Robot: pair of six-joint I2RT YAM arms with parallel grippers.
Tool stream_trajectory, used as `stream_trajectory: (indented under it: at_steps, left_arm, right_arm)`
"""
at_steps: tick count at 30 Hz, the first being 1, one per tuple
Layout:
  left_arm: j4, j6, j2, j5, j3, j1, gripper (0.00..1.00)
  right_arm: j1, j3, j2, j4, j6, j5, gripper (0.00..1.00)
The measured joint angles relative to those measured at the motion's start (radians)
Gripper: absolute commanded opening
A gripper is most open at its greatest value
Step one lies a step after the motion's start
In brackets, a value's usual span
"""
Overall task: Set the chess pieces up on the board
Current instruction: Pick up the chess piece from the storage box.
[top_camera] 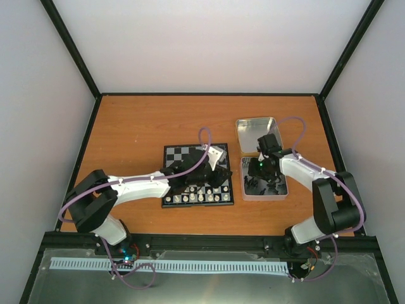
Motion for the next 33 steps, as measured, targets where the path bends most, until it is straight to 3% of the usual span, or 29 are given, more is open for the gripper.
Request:
stream_trajectory:
  at_steps: [18, 26, 33]
  left_arm:
    - [0.000, -0.019, -0.020, 0.023, -0.024, 0.008, 0.28]
    - [0.000, -0.019, -0.020, 0.024, -0.024, 0.008, 0.28]
    - [0.001, -0.019, -0.023, 0.024, -0.027, 0.008, 0.28]
  right_arm:
    - [0.002, 0.029, 0.097, 0.015, -0.006, 0.027, 0.27]
    - [0.003, 0.013, 0.094, 0.054, 0.015, 0.003, 0.11]
    - [0.004, -0.003, 0.071, 0.046, 0.038, -0.007, 0.09]
